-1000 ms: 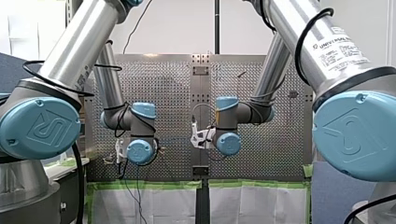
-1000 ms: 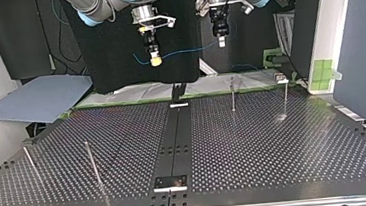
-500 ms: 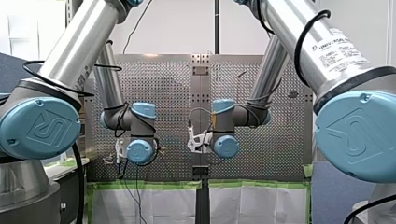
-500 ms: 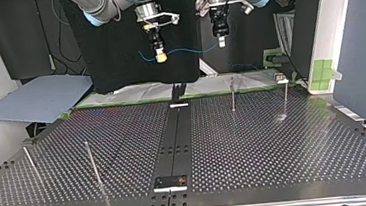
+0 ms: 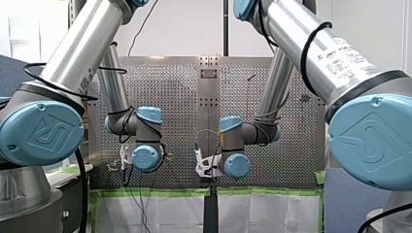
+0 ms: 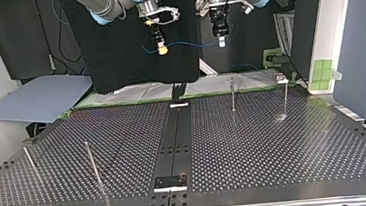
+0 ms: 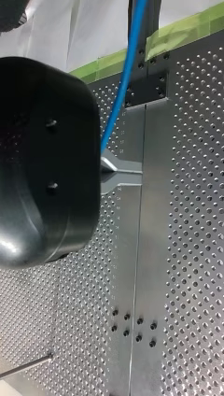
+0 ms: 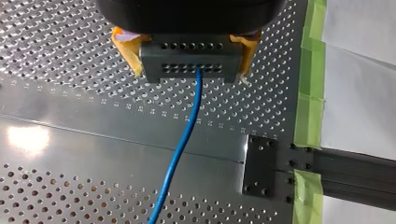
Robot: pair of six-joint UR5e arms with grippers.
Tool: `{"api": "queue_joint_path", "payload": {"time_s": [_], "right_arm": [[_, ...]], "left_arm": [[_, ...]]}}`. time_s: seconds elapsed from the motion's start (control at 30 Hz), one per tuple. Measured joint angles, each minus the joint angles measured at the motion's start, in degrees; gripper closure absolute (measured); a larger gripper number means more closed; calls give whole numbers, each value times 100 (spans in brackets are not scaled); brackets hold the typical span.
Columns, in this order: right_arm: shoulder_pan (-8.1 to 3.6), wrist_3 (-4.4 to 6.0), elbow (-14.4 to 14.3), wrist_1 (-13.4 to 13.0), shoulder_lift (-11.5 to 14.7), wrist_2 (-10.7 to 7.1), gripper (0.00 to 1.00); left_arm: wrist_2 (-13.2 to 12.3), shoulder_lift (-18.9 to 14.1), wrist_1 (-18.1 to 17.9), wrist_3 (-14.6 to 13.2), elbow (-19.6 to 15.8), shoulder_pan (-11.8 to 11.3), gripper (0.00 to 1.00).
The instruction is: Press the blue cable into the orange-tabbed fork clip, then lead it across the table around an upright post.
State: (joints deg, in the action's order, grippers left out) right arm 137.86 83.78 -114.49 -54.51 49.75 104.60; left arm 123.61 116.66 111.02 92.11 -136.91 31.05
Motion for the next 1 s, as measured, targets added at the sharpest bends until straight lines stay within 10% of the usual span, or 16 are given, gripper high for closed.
{"api": "queue_joint_path", "payload": {"time_s": [0.23, 0.7, 1.0], "right_arm": [[-30, 36, 33, 48, 43, 16, 100], [-106, 738, 235, 705, 781, -149, 100], [-215, 936, 240, 704, 1306, -368, 100]], "left_arm": [[-104, -17, -79, -104, -102, -104, 100], [-549, -720, 343, -155, -551, -840, 100], [-612, -1194, 498, -49, -389, -1132, 100]]}}
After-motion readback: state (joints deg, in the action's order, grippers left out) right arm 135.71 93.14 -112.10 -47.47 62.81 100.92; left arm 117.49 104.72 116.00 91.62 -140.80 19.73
